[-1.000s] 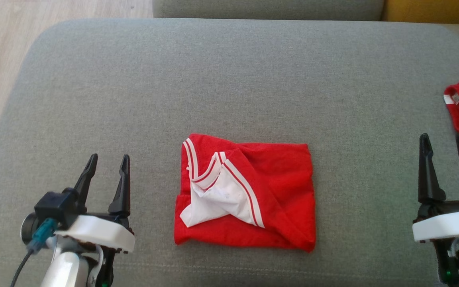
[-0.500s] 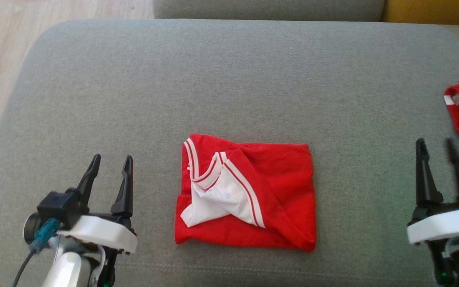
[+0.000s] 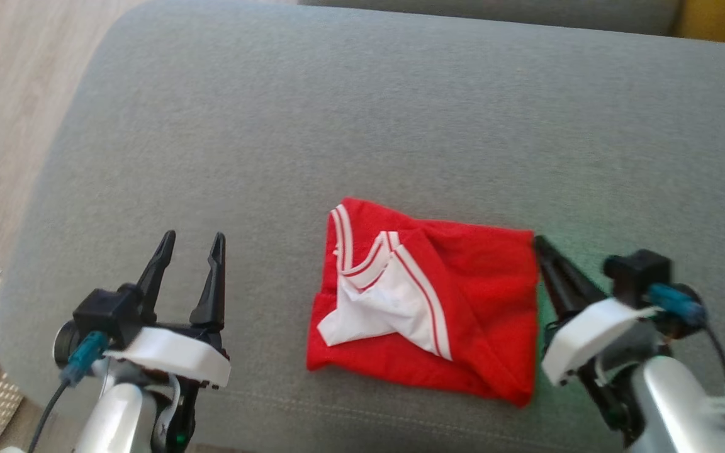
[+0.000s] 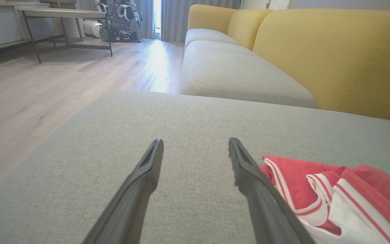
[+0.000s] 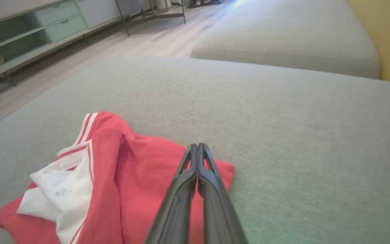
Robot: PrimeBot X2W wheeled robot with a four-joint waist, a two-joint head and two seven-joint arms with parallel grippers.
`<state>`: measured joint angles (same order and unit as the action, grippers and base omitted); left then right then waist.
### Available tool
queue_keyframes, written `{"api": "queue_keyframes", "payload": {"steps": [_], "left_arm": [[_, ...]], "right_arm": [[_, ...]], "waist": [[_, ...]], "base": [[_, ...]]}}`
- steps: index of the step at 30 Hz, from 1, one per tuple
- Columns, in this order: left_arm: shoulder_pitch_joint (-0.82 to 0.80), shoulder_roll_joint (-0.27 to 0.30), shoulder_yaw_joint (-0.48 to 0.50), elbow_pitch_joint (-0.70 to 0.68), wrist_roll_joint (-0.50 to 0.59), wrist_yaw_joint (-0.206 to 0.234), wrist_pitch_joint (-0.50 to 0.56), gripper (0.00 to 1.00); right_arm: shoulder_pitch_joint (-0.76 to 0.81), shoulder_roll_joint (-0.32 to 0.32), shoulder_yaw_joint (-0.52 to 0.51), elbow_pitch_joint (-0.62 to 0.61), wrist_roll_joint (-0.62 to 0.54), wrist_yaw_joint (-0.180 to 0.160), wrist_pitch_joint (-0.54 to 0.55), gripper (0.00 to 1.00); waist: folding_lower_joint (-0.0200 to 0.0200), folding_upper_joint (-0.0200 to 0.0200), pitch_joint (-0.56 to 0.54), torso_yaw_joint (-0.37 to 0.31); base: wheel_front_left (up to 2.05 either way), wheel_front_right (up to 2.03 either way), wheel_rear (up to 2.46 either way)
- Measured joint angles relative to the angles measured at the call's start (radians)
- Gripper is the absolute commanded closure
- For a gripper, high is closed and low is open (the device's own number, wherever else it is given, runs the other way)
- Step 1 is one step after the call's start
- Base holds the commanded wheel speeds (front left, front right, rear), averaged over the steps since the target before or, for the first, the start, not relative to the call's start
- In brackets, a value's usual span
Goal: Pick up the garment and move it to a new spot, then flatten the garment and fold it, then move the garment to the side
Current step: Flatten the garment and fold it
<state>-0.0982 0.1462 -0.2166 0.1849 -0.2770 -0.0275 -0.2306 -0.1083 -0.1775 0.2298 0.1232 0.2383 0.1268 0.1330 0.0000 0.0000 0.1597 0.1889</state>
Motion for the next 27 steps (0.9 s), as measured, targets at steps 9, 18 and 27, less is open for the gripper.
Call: {"api": "queue_keyframes", "payload": {"steps": [9,18,27], "left_arm": [[-0.041,-0.022,-0.004,0.025,0.000,-0.012,-0.011,0.00],[-0.052,-0.030,-0.001,0.041,0.000,-0.017,-0.019,0.00],[-0.052,-0.037,0.005,0.037,0.000,-0.018,-0.019,0.00]], "right_arm": [[-0.133,-0.041,0.194,0.171,0.073,0.000,0.017,1.00],[-0.173,-0.069,0.308,0.231,0.160,0.000,0.017,1.00],[-0.173,-0.107,0.457,0.160,0.278,0.000,0.028,1.00]], "waist": [[0.0000,0.0000,0.040,0.066],[0.0000,0.0000,0.049,0.082],[0.0000,0.0000,0.046,0.061]], "base": [[0.00,0.00,0.00],[0.00,0.00,0.00],[0.00,0.00,0.00]]}}
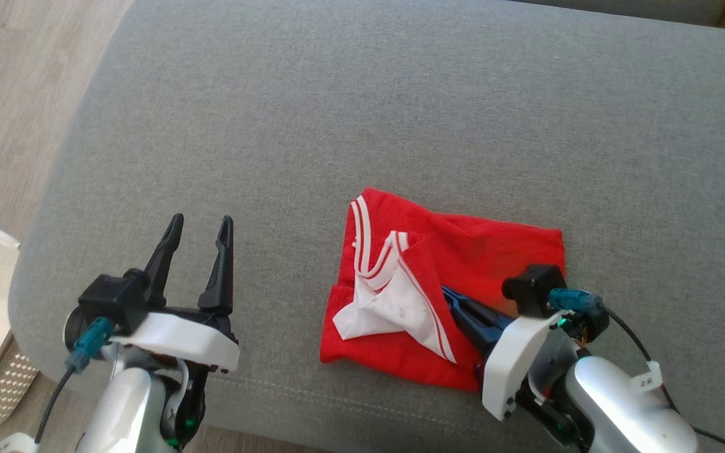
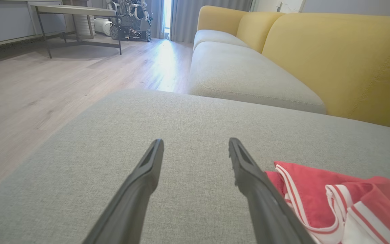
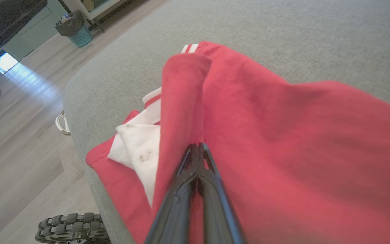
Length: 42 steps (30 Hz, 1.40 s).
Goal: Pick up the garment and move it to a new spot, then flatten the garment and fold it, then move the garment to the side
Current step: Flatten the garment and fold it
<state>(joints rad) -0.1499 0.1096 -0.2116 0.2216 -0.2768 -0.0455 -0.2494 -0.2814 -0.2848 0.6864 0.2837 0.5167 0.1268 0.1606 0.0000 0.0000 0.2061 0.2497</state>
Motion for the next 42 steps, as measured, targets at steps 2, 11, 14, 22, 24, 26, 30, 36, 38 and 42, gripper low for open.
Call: {"api": "queue_keyframes", "payload": {"steps": [2,11,14,22,24,26,30,36,38,42], "left_arm": [[0.000,0.000,0.001,-0.001,0.000,-0.004,0.000,0.00],[0.002,0.000,0.006,-0.001,0.011,-0.009,0.000,0.00],[0.003,0.001,0.007,-0.002,0.011,-0.009,0.000,0.00],[0.005,0.002,0.013,-0.002,0.019,-0.013,0.000,0.00],[0.009,0.003,0.019,-0.002,0.020,-0.012,0.000,0.00],[0.016,0.007,0.024,-0.002,0.020,-0.011,0.000,0.00],[0.036,0.013,0.027,-0.004,0.020,-0.006,0.000,0.00],[0.048,0.027,0.027,-0.009,0.020,0.002,0.003,0.00],[0.059,0.035,0.026,-0.014,0.020,0.003,0.011,0.00],[0.105,0.045,0.023,-0.024,0.021,0.010,0.025,0.00]], "right_arm": [[0.000,-0.018,0.024,-0.025,0.011,0.000,0.003,1.00],[0.018,-0.049,0.099,-0.139,0.045,0.000,0.030,1.00],[0.038,-0.049,0.101,-0.146,0.050,0.000,0.039,1.00],[0.093,-0.028,-0.031,-0.156,0.043,0.000,-0.019,1.00],[0.115,-0.004,-0.115,-0.159,0.032,0.000,-0.052,1.00],[0.144,0.030,-0.210,-0.161,0.018,0.000,-0.086,1.00],[0.200,0.083,-0.379,-0.187,-0.020,0.000,-0.136,0.00],[0.244,0.153,-0.597,-0.255,-0.127,0.000,-0.197,0.00],[0.261,0.170,-0.639,-0.269,-0.157,0.000,-0.205,0.00],[0.309,0.188,-0.690,-0.285,-0.223,0.000,-0.204,0.00]], "waist": [[0.0000,0.0000,-0.002,-0.006],[0.0000,0.0000,-0.011,-0.032],[0.0000,0.0000,-0.012,-0.038],[0.0000,0.0000,-0.021,-0.060],[0.0000,0.0000,-0.027,-0.068],[0.0000,0.0000,-0.033,-0.078],[0.0000,0.0000,-0.048,-0.096],[0.0000,0.0000,-0.083,-0.120],[0.0000,0.0000,-0.099,-0.126],[0.0000,0.0000,-0.134,-0.137]], "base": [[0.00,0.00,0.00],[0.00,0.00,0.00],[0.00,0.00,0.00],[0.00,0.00,0.00],[0.00,0.00,0.00],[0.00,0.00,0.00],[0.00,0.00,0.00],[0.00,0.00,0.00],[0.00,0.00,0.00],[0.00,0.00,0.00]]}}
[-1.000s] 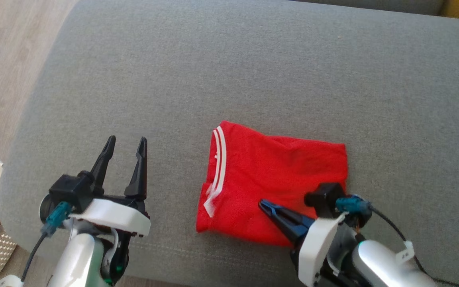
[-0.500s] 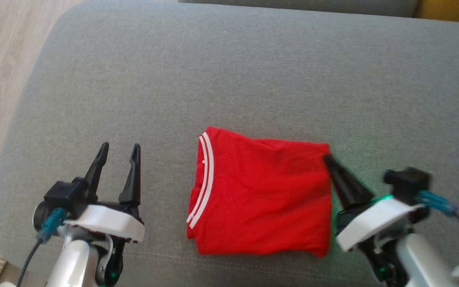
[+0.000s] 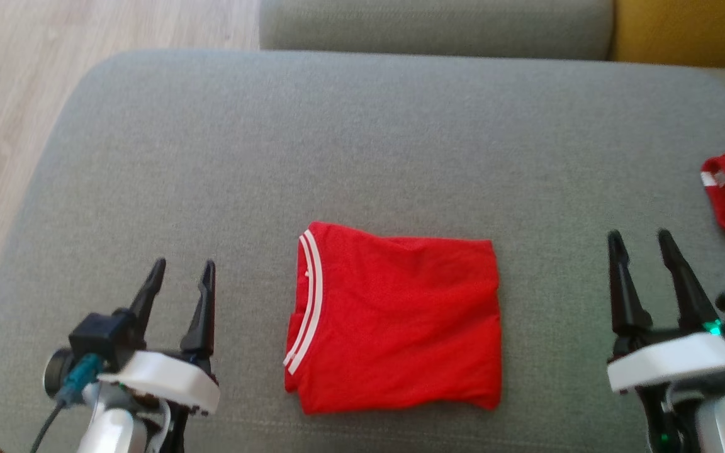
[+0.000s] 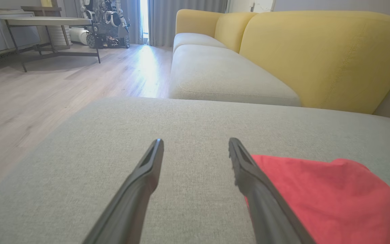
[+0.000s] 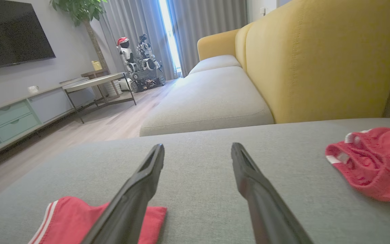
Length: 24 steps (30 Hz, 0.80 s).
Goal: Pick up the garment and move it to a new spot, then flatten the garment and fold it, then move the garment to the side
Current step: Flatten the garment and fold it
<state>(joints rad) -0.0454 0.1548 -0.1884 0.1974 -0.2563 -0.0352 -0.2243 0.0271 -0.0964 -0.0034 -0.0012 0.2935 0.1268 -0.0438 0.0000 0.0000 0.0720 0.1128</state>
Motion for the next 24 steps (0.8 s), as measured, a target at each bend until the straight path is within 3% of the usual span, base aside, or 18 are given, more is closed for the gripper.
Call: {"api": "queue_keyframes", "payload": {"steps": [12,24], "left_arm": [[0.091,0.030,-0.025,-0.032,0.009,0.014,0.044,0.00],[0.105,0.043,-0.024,-0.048,0.007,0.023,0.061,0.00]], "right_arm": [[0.134,0.022,-0.039,-0.046,-0.080,0.000,0.027,0.00],[0.170,0.029,-0.035,-0.055,-0.091,0.000,0.035,0.00]], "waist": [[0.0000,0.0000,-0.094,-0.033],[0.0000,0.0000,-0.111,-0.047]], "base": [[0.00,0.00,0.00],[0.00,0.00,0.00]]}}
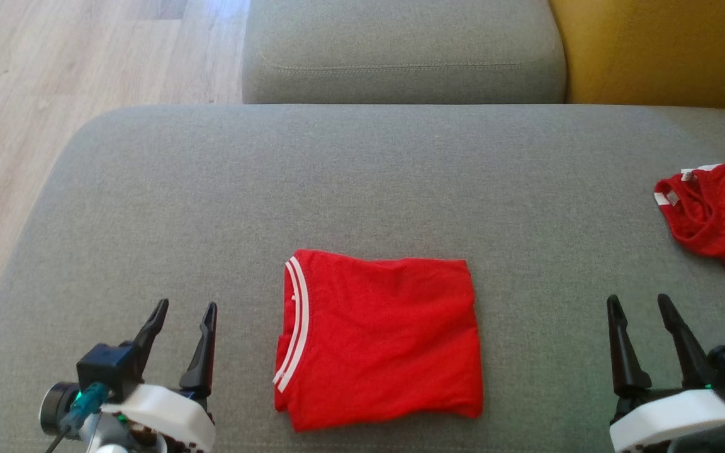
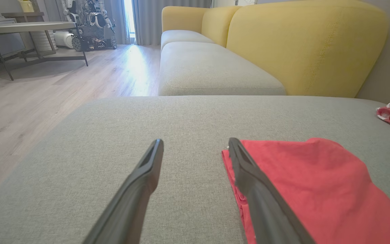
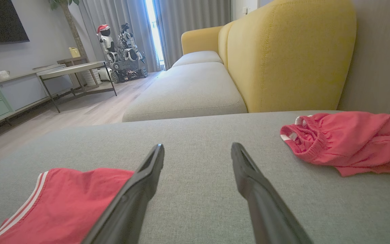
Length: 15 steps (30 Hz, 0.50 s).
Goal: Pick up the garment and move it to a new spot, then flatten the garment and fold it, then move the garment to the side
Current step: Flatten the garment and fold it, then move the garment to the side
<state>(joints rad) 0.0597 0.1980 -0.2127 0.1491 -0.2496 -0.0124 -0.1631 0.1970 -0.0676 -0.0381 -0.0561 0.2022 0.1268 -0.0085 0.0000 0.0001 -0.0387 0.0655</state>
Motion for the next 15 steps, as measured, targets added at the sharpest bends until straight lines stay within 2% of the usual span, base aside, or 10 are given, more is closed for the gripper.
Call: {"api": "queue_keyframes", "payload": {"steps": [15], "left_arm": [[0.000,0.009,0.000,-0.001,-0.003,0.013,0.000,0.00]], "right_arm": [[0.006,0.004,0.005,0.004,0.000,0.000,0.000,0.00]], "waist": [[0.0000,0.0000,0.002,-0.001]], "base": [[0.00,0.00,0.00]]}}
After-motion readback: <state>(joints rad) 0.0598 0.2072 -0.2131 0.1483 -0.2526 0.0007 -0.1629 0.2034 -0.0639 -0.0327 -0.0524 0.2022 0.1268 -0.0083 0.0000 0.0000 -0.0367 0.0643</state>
